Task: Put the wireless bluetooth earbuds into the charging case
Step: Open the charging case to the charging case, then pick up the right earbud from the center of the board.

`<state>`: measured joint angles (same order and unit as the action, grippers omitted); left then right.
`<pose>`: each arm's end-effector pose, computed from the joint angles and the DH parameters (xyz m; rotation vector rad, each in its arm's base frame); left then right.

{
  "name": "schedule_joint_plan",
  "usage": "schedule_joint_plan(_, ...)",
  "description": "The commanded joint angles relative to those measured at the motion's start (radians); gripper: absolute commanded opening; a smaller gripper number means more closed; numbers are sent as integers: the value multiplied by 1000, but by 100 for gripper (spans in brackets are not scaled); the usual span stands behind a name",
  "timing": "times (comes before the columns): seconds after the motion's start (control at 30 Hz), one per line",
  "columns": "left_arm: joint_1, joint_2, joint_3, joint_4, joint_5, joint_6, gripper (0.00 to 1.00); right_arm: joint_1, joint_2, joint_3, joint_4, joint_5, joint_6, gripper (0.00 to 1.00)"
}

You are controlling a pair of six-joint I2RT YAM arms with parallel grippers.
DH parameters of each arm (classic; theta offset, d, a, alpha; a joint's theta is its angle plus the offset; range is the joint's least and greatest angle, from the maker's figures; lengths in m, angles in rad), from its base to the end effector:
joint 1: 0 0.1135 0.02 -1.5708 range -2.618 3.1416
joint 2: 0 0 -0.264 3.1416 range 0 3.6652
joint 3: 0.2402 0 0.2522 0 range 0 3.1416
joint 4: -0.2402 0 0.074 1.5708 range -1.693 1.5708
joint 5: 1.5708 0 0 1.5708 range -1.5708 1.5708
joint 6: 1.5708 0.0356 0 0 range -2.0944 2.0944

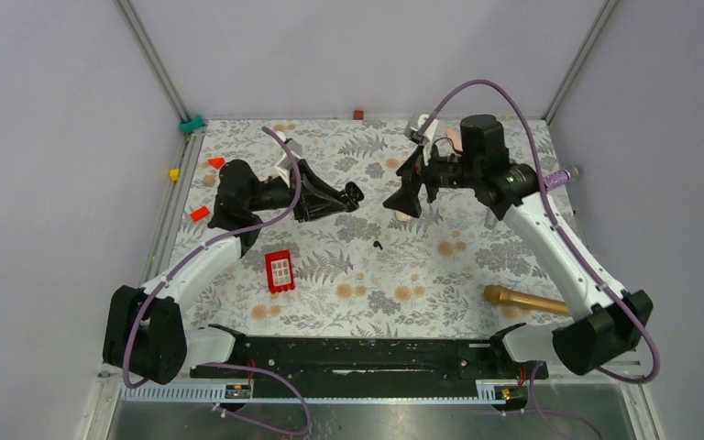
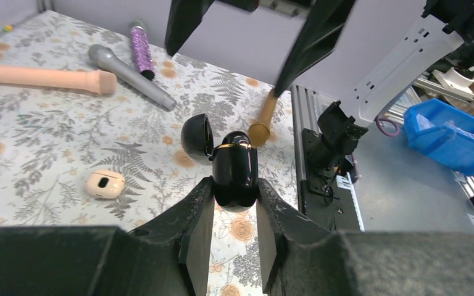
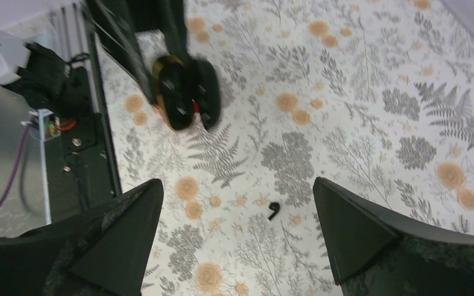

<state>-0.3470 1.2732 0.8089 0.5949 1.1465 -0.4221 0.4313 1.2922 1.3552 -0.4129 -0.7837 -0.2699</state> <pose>0.2489 -0.1245 0.3214 0.9554 1.4060 -1.4048 0.2450 0.1404 0.4086 -1.1248 1.5363 0.8565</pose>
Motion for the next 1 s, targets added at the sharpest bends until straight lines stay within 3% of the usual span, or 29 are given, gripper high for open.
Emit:
schedule_joint_plan(0.0,50,-66,48,108,62,-40,0,-28,114,59,-149,40,-224,99)
schedule_joint_plan(0.23,87,-90,35,249,118,-149,0,-26,368,185,-483,64,-722,93)
schedule_joint_plan(0.43,99,-89,38,363,122,-241,0,-12,581,325,-605,88,-868,83)
schedule_joint_plan(0.7,143,-104,35,466,134,-330,0,45,633,208,-429,93,-1140,82)
schedule_joint_plan(0.97,184,-119,29,613,123,-444,0,149,719,214,-385,263,-1231,79)
